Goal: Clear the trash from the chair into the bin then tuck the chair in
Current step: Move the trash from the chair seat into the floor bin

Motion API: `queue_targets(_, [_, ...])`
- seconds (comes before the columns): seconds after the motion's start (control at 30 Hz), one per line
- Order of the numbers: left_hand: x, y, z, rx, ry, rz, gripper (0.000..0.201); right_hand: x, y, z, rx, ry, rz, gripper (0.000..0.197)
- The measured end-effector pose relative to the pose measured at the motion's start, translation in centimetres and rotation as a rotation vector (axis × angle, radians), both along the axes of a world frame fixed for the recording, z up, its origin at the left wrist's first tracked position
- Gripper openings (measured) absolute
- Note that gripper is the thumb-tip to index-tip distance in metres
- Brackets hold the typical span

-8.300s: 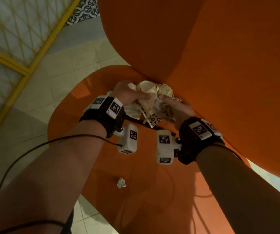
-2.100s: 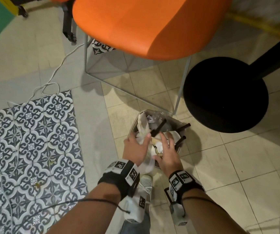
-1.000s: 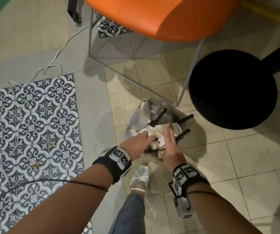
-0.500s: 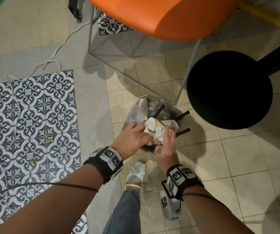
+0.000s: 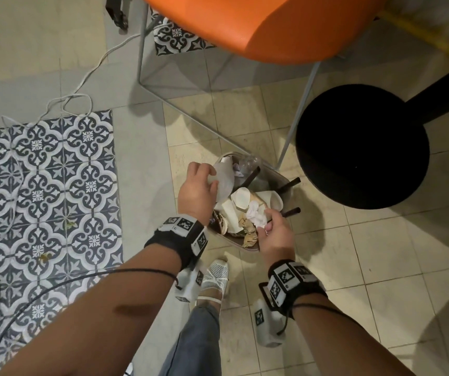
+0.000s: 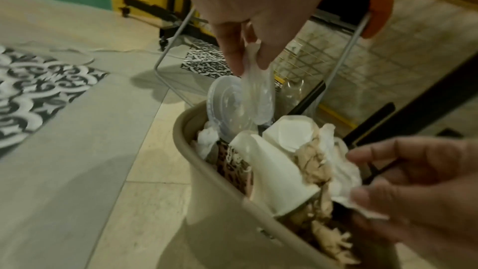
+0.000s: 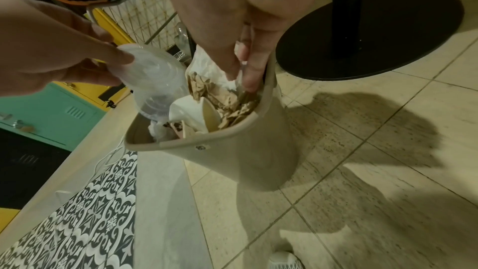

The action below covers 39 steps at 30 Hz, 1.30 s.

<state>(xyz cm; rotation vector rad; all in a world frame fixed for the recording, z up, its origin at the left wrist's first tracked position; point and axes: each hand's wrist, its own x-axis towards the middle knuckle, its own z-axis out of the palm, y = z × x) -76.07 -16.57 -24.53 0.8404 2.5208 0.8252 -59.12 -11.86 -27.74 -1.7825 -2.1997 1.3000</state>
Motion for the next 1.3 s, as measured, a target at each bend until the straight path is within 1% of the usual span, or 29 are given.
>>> queue_targets(0.07, [-0.2,0.4,-0.1,-0.099,0.022,-0.068,0.015,-0.3,0.4,0.0,-0.030,-0.010,0.005,0.046])
queue_targets(0.17, [-0.8,1.0,-0.5,-0.188,-0.001,-0.132,0.017,-0.6,0.5,0.2,-0.112,-0.034,0.036,0.049])
queue_targets(0.33, [-1.3,1.5,-1.0,-0.341,-0.099,-0.207,0.032,-0.1,-0.2,1.4,-0.166,-0.133,0.176,0.051])
queue_targets(0.4, [-1.1,1.5,-0.6,-0.388,-0.077,-0.223,0.034,0.1,-0.4,2.1,-0.171,-0.165,0.223,0.053])
queue_targets(0.47, [-0.7,1.3,0.2,-0.400,-0.034,-0.234,0.034,0.3,-0.3,3.2,-0.172,-0.183,0.241,0.055])
queue_targets(0.57, [0.5,0.9,2.0,-0.388,-0.029,-0.268,0.033,1.1,0.0,5.2,-0.206,-0.150,0.195,0.053])
queue_targets(0.7, [4.4,1.2,5.5,-0.328,-0.056,-0.360,0.032,4.1,0.8,8.3,-0.193,-0.038,0.166,0.039])
queue_targets(0.83, [12.2,3.0,9.3,-0.214,-0.066,-0.504,0.024,10.2,2.2,12.0,-0.122,0.082,0.086,0.030])
queue_targets(0.93, [20.6,5.4,12.3,-0.137,-0.078,-0.653,0.026,17.6,3.9,14.7,-0.066,0.149,-0.050,0.026])
queue_targets(0.97, [23.9,6.2,13.3,-0.094,-0.096,-0.693,0.028,20.7,4.5,15.5,-0.034,0.171,-0.103,0.024])
queue_targets(1.03, [30.6,7.8,15.0,-0.029,-0.134,-0.758,0.023,27.4,5.7,17.3,0.037,0.198,-0.202,0.020])
queue_targets(1.17, [44.7,10.3,17.3,-0.017,-0.203,-0.877,0.019,42.6,7.3,20.7,0.185,0.208,-0.413,0.017])
queue_targets(1.3, [57.5,12.2,19.0,-0.007,-0.294,-0.991,0.017,57.3,7.4,22.5,0.278,0.108,-0.555,0.016])
